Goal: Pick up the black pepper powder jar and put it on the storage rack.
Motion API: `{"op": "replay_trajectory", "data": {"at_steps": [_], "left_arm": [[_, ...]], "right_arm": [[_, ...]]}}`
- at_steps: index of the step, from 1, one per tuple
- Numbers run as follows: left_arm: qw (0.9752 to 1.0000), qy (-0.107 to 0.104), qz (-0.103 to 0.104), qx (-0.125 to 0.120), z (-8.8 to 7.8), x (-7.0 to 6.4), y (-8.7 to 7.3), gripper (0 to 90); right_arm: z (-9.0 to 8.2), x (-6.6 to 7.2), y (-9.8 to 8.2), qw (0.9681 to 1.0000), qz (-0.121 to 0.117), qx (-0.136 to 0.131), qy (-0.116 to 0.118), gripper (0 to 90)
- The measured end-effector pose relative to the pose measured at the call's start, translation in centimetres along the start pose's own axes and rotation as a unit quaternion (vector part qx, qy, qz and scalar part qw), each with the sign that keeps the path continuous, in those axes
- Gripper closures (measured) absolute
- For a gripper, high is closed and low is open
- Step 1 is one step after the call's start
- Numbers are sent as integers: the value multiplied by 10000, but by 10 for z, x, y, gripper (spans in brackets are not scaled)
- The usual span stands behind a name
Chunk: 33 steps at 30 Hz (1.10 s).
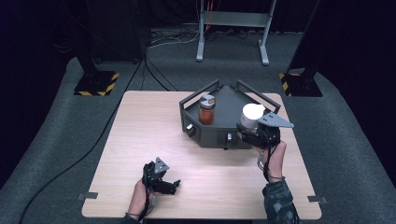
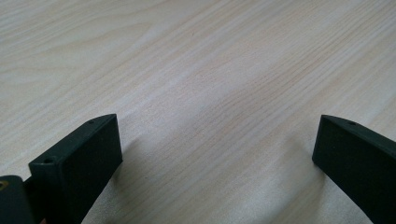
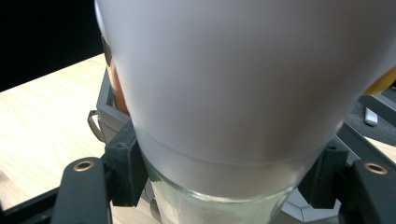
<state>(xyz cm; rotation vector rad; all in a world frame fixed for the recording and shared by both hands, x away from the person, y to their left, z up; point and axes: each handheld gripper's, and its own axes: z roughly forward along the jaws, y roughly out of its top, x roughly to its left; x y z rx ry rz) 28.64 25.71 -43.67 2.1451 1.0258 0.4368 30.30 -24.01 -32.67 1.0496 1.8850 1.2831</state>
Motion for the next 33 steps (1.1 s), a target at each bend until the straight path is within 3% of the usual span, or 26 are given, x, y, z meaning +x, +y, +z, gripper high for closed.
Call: {"op": "replay_trajectory", "data": {"at_steps": [33], "left_arm": [[10000,-5,4,-4,0,0,0,15]], "right_arm": [[36,-10,28,9998,38,180,32,294]]}}
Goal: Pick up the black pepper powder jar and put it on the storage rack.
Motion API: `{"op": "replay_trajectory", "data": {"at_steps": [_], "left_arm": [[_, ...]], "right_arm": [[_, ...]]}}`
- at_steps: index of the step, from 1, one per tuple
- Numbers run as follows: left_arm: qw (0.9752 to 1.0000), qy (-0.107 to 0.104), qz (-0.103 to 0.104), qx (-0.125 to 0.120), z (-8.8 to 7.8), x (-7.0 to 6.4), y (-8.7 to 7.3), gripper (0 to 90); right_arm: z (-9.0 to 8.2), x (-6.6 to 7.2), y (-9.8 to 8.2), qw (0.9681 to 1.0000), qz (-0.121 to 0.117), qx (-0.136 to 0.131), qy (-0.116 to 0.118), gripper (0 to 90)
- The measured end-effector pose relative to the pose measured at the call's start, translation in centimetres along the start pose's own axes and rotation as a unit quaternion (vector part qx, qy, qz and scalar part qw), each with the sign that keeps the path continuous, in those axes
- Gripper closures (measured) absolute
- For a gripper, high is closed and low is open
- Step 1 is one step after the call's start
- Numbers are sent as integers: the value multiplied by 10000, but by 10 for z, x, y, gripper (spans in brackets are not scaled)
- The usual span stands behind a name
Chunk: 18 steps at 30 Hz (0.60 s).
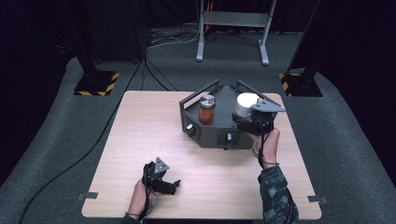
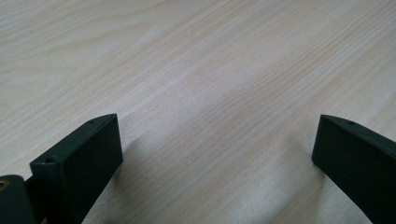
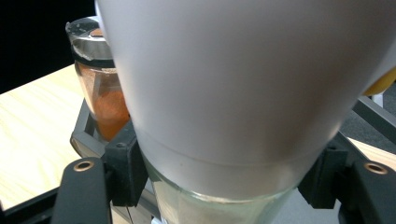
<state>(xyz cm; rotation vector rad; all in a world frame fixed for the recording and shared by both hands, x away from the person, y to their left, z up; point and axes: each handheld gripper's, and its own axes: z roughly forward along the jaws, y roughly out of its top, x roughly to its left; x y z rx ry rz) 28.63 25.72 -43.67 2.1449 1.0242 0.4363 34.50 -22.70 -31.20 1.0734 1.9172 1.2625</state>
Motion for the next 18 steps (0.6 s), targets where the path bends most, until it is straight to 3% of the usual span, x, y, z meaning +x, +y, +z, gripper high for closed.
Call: {"op": "replay_trajectory", "data": {"at_steps": [18], "left_arm": [[10000,-2,2,-1,0,0,0,16]], "right_arm": [[19,2,12,9999,-32,51,125,294]]}}
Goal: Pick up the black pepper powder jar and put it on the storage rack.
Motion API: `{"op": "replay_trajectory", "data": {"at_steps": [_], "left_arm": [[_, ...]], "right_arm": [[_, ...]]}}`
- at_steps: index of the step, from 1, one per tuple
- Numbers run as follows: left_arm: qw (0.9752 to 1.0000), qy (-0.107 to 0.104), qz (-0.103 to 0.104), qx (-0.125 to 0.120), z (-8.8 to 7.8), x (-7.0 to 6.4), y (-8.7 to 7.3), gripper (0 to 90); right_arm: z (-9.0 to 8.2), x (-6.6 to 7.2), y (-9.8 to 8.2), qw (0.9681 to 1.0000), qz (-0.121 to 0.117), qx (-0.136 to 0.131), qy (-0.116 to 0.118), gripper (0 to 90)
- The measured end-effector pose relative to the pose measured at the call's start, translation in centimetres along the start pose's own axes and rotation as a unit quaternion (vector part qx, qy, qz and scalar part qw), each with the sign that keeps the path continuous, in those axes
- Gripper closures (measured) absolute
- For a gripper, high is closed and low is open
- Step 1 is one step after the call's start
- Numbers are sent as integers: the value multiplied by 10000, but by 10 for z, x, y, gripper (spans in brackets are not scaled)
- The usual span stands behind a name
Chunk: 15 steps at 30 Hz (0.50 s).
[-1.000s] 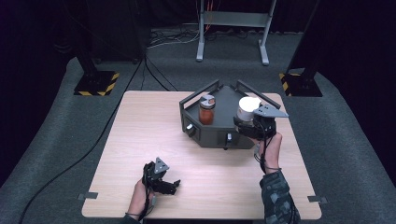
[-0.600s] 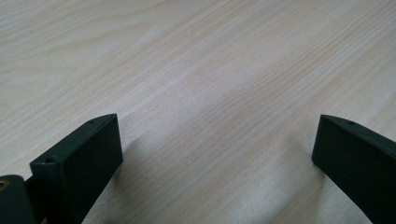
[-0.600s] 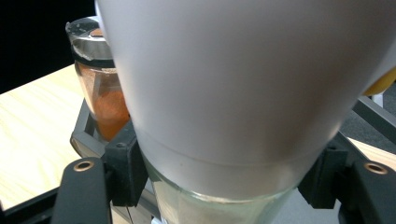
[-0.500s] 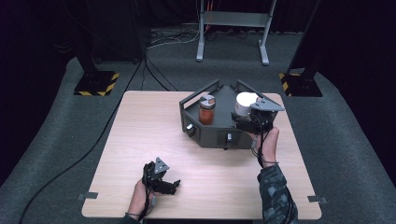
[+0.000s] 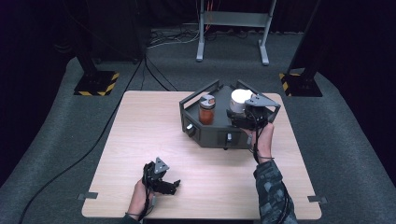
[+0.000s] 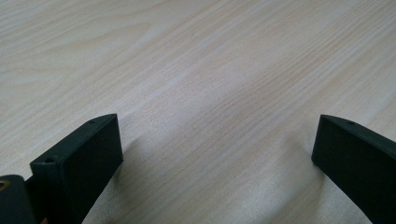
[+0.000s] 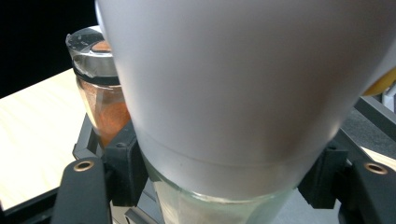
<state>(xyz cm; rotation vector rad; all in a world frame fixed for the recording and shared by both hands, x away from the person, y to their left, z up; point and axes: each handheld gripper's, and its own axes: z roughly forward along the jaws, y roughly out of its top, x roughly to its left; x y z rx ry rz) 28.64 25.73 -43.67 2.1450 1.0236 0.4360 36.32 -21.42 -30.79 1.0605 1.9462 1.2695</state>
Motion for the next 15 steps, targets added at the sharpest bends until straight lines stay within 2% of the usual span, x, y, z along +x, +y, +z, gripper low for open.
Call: {"op": "replay_trajectory", "data": {"at_steps": [15], "left_arm": [[10000,-2,-2,-5,0,0,0,17]], "right_arm": [[21,2,4,9999,57,103,56,294]]}}
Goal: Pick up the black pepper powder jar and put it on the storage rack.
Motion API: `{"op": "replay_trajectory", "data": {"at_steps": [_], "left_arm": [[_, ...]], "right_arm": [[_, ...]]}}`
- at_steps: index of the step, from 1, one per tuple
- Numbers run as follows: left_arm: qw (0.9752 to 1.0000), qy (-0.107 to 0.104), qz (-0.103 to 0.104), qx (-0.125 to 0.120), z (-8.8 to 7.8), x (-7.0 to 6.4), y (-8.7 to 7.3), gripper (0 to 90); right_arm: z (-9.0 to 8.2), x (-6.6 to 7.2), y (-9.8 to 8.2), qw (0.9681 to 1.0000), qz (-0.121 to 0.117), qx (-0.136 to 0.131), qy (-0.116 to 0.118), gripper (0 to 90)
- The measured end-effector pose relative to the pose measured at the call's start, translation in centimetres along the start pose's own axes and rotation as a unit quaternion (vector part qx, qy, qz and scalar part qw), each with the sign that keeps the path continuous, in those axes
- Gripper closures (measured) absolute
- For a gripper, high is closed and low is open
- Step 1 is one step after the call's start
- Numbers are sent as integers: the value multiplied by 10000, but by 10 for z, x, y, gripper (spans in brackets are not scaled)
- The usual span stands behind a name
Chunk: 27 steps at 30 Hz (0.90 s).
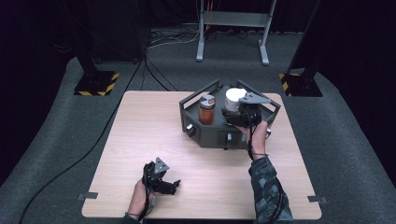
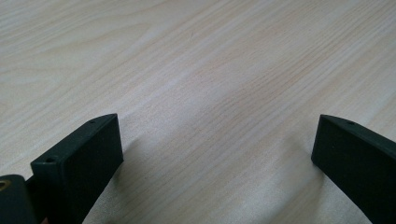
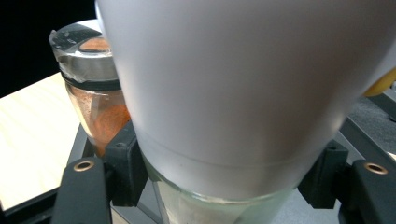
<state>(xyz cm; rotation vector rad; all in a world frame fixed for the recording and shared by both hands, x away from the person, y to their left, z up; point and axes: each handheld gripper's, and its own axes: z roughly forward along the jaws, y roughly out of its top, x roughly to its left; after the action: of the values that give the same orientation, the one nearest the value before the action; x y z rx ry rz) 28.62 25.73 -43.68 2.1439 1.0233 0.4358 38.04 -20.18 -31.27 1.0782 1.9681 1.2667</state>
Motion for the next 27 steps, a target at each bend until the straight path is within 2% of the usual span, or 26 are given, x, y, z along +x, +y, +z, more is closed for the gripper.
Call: {"op": "replay_trajectory", "data": {"at_steps": [27], "left_arm": [[10000,-2,3,-3,0,0,0,19]], "right_arm": [[23,4,-3,9998,72,106,130,294]]}}
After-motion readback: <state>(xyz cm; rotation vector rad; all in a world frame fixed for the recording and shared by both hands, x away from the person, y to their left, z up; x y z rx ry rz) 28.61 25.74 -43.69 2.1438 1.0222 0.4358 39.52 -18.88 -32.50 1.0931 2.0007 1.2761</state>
